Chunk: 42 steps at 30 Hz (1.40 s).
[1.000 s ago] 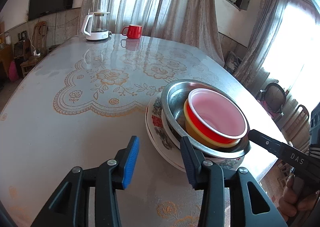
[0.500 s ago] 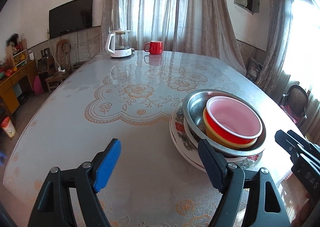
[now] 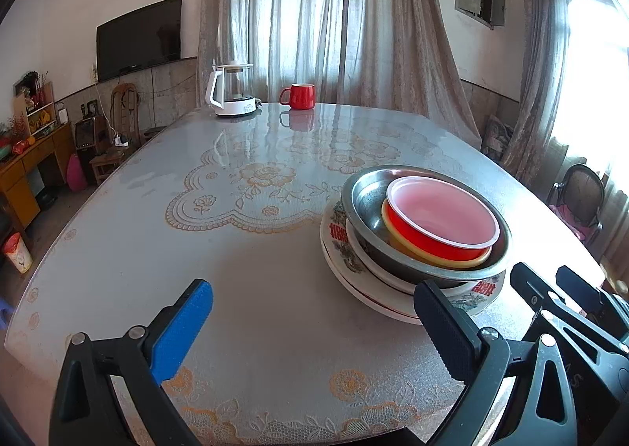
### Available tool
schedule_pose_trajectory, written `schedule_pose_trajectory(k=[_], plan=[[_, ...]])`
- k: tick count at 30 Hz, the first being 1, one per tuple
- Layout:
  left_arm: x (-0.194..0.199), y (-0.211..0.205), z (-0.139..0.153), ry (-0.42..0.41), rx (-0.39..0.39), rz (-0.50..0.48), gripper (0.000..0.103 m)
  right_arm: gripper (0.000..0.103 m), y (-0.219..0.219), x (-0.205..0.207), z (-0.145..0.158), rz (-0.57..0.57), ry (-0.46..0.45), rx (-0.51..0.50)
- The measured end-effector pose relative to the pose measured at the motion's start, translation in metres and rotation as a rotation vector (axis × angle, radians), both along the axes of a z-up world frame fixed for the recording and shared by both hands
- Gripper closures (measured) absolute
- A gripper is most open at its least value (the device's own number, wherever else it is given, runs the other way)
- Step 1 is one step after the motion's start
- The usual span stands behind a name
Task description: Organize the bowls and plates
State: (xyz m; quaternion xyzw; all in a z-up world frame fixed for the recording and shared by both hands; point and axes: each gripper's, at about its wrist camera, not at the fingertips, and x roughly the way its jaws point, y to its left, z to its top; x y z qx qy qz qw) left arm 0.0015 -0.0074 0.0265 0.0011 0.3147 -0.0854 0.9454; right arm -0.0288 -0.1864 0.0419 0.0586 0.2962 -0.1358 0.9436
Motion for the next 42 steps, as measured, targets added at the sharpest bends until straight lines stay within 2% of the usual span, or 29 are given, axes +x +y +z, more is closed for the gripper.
schedule_pose_trajectory(k=[7,18,42], plan=[[-0.0037,0.0011,0.0027,-0.029,0.014,0.043,0.0,0.041,0.004,-0.0017,-0.0015,0.023,0.005,-0.005],[-0.0025,0.0041,-0.0006,-0.028,0.03,0.084,0.0,0.041,0.003,0.0003,-0.0029,0.026,0.015,0.007],[-0.0022,0.004,-0.0008,-0.022,0.022,0.081,0.0,0.041,0.0043,0.0038,-0.0064,0.048,0.029,0.016]])
